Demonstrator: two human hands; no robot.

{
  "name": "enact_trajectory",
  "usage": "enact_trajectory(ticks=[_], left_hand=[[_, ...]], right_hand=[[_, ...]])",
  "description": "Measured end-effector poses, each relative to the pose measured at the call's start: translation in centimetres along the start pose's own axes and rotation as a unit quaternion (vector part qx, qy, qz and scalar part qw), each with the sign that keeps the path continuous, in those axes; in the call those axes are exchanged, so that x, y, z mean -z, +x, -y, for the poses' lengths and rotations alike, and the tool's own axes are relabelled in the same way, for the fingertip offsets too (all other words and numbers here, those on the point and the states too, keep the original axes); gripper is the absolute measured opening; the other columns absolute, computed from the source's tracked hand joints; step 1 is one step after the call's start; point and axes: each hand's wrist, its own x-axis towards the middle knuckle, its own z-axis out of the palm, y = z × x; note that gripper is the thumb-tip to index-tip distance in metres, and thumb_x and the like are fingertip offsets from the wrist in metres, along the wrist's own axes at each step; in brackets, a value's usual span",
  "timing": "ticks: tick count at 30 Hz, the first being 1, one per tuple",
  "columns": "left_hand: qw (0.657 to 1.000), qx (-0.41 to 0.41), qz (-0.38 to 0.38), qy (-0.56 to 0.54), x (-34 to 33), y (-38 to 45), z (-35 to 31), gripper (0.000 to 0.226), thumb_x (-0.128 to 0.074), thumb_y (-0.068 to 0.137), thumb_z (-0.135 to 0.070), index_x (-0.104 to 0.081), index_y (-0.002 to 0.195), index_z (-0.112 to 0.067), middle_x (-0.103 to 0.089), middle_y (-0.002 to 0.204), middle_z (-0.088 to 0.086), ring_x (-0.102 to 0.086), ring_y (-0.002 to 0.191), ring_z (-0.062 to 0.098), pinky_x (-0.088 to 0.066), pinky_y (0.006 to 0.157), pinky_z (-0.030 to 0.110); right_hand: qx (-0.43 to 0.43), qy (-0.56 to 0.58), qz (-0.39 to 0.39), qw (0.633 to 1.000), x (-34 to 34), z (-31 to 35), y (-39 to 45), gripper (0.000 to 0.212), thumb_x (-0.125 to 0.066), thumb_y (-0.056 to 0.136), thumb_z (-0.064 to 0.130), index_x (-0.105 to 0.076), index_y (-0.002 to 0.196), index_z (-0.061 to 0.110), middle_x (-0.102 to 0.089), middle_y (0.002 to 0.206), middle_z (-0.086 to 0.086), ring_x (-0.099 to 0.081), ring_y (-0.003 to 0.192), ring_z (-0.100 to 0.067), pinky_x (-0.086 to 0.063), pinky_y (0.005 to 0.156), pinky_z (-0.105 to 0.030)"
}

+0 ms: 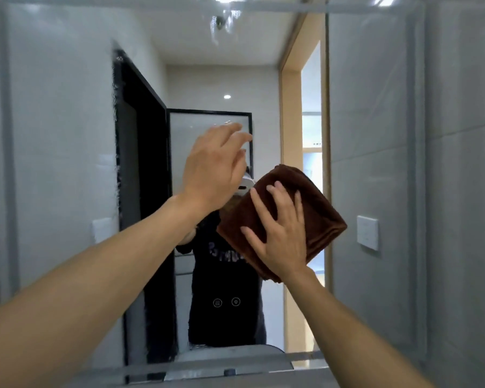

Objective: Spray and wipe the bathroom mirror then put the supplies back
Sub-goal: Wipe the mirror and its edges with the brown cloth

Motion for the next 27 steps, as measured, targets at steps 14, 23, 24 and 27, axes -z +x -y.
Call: enact_trajectory(ticks=[14, 23, 24, 27], left_hand=[[0.980, -0.082, 0.095, 0.152, -1.2, -5.8, -2.6, 0.046, -0.047, 0.100, -0.033, -0.054, 0.142, -0.017, -0.042, 0.155, 0.013, -0.032, 0.148, 0.030, -0.017, 0.122, 0.053], [0.971, 0.041, 0.051, 0.228, 1.9, -5.4, 5.7, 0.055, -0.045, 0.102, -0.033, -0.032, 0.154, -0.027, -0.030, 0.162, 0.010, -0.019, 0.153, 0.026, -0.011, 0.123, 0.054], [0.973, 0.053, 0.039, 0.223, 2.9, -5.6, 6.1, 0.050, -0.046, 0.101, -0.031, -0.039, 0.151, -0.023, -0.033, 0.160, 0.011, -0.022, 0.152, 0.027, -0.010, 0.124, 0.053], [0.972, 0.090, 0.007, 0.218, 6.5, -6.0, 6.8, 0.046, -0.045, 0.101, -0.028, -0.048, 0.146, -0.018, -0.036, 0.158, 0.013, -0.026, 0.150, 0.029, -0.009, 0.124, 0.050]], right_hand=[[-0.210, -0.084, 0.001, 0.974, 1.1, -5.8, -10.0, 0.051, -0.034, 0.104, 0.041, -0.035, 0.153, 0.031, -0.027, 0.163, -0.007, -0.019, 0.153, -0.027, -0.014, 0.118, -0.064], [-0.066, -0.074, 0.046, 0.994, -1.0, 2.9, 0.4, 0.067, -0.041, 0.099, 0.048, -0.024, 0.159, 0.022, -0.019, 0.167, 0.000, -0.009, 0.155, -0.020, -0.010, 0.122, -0.058], [-0.036, -0.066, 0.060, 0.995, -1.5, 4.8, 1.7, 0.069, -0.041, 0.099, 0.049, -0.022, 0.159, 0.021, -0.017, 0.167, 0.001, -0.008, 0.155, -0.019, -0.009, 0.123, -0.057], [0.078, -0.040, 0.111, 0.990, -3.4, 10.5, 4.1, 0.072, -0.040, 0.099, 0.050, -0.017, 0.160, 0.019, -0.013, 0.168, 0.002, -0.003, 0.155, -0.017, -0.008, 0.123, -0.055]])
